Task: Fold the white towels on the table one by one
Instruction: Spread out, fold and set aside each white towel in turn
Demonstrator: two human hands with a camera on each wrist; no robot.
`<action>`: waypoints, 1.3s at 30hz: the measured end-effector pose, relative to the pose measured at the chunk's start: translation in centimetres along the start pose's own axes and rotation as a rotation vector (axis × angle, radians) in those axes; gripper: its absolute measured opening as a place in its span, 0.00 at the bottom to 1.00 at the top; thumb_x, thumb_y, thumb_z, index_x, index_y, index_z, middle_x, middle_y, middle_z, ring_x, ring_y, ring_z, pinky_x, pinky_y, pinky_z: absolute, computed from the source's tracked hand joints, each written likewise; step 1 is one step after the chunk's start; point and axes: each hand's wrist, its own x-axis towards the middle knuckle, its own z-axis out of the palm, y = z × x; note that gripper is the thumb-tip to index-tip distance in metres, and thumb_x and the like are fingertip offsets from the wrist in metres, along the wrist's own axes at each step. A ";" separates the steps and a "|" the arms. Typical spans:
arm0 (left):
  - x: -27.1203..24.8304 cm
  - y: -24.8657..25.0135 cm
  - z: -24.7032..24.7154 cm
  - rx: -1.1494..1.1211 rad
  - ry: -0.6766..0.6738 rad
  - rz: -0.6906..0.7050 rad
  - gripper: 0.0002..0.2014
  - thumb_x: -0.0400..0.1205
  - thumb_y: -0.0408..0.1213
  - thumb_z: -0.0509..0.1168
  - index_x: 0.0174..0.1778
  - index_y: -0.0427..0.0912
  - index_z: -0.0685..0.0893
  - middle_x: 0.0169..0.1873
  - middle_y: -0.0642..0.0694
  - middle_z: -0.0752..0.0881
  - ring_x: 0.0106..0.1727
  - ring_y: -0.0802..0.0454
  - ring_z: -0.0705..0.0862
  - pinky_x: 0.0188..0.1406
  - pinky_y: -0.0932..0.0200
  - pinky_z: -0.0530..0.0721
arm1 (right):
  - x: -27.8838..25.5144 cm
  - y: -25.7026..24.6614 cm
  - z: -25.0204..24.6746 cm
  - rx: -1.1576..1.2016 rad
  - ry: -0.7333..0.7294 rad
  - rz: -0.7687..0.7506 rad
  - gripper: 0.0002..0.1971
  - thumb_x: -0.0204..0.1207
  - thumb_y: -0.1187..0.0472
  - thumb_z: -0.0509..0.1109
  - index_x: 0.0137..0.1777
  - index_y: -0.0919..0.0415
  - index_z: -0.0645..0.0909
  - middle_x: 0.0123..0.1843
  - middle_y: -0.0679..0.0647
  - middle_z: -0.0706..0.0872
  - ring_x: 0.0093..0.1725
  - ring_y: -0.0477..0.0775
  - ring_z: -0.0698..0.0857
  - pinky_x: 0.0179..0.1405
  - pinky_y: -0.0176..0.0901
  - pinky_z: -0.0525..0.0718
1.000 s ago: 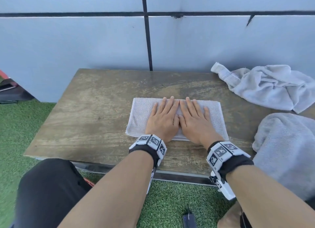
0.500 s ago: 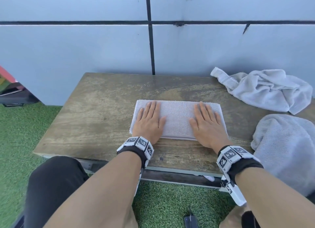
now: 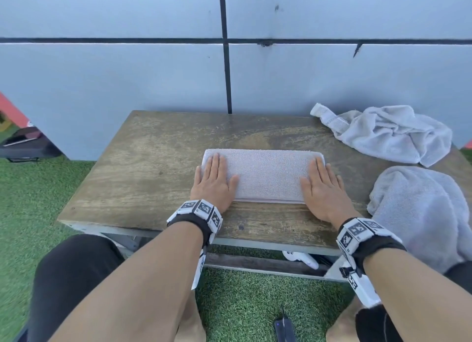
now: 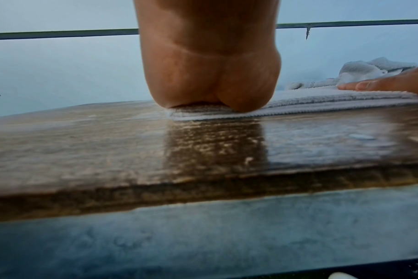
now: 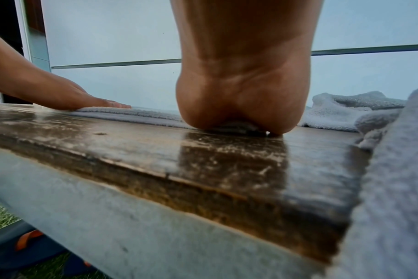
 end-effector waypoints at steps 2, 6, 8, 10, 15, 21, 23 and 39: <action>-0.7 0.2 0.0 0.010 -0.006 -0.022 0.35 0.89 0.59 0.36 0.88 0.43 0.36 0.88 0.48 0.36 0.87 0.53 0.35 0.86 0.46 0.34 | -0.2 0.2 0.1 0.009 0.017 -0.007 0.33 0.89 0.42 0.38 0.89 0.54 0.39 0.90 0.49 0.36 0.89 0.55 0.41 0.87 0.57 0.43; -2.2 0.9 -0.1 -0.008 -0.038 -0.073 0.36 0.89 0.59 0.37 0.87 0.43 0.35 0.87 0.48 0.35 0.87 0.53 0.34 0.85 0.46 0.32 | -0.8 0.5 -0.1 0.014 0.036 -0.034 0.32 0.88 0.41 0.38 0.89 0.51 0.40 0.90 0.47 0.38 0.89 0.55 0.43 0.88 0.56 0.45; -3.1 1.1 0.0 -0.023 -0.053 -0.100 0.36 0.89 0.60 0.37 0.87 0.43 0.34 0.87 0.48 0.34 0.87 0.53 0.34 0.85 0.45 0.32 | -1.4 0.3 -0.4 0.005 0.038 -0.035 0.32 0.89 0.41 0.39 0.89 0.50 0.42 0.91 0.50 0.41 0.89 0.58 0.46 0.87 0.57 0.47; -3.8 1.4 0.2 -0.032 -0.060 -0.114 0.37 0.89 0.60 0.37 0.87 0.43 0.33 0.87 0.48 0.33 0.87 0.52 0.33 0.85 0.44 0.32 | -1.8 0.1 -0.9 0.006 0.010 -0.006 0.30 0.89 0.41 0.42 0.89 0.47 0.45 0.90 0.56 0.43 0.87 0.66 0.50 0.85 0.62 0.51; -4.6 1.6 0.4 0.013 -0.081 -0.126 0.36 0.88 0.60 0.36 0.87 0.45 0.32 0.86 0.47 0.31 0.87 0.51 0.31 0.83 0.41 0.29 | -3.1 -2.4 -3.2 -0.071 0.191 -0.013 0.21 0.85 0.46 0.58 0.72 0.57 0.66 0.75 0.65 0.60 0.69 0.69 0.64 0.68 0.66 0.71; -5.5 2.3 0.5 -0.013 -0.059 -0.167 0.36 0.89 0.59 0.37 0.86 0.44 0.31 0.86 0.45 0.31 0.86 0.50 0.30 0.82 0.39 0.29 | -6.1 -5.9 -3.2 0.011 0.018 -0.278 0.10 0.86 0.53 0.56 0.46 0.56 0.73 0.38 0.52 0.83 0.35 0.55 0.83 0.36 0.51 0.85; -6.1 2.8 0.7 -0.038 -0.059 -0.208 0.37 0.89 0.59 0.37 0.86 0.41 0.32 0.86 0.42 0.32 0.87 0.47 0.31 0.84 0.38 0.31 | -6.2 -5.9 -2.5 0.059 0.005 -0.288 0.08 0.85 0.54 0.58 0.50 0.56 0.75 0.47 0.53 0.82 0.44 0.55 0.83 0.46 0.55 0.87; -11.8 2.8 -3.1 -0.068 -0.096 -0.021 0.14 0.81 0.29 0.56 0.60 0.46 0.75 0.62 0.35 0.73 0.60 0.40 0.71 0.65 0.46 0.71 | -8.8 -1.4 0.2 0.108 -0.163 -0.372 0.58 0.67 0.24 0.70 0.84 0.30 0.30 0.90 0.52 0.34 0.88 0.54 0.33 0.86 0.61 0.44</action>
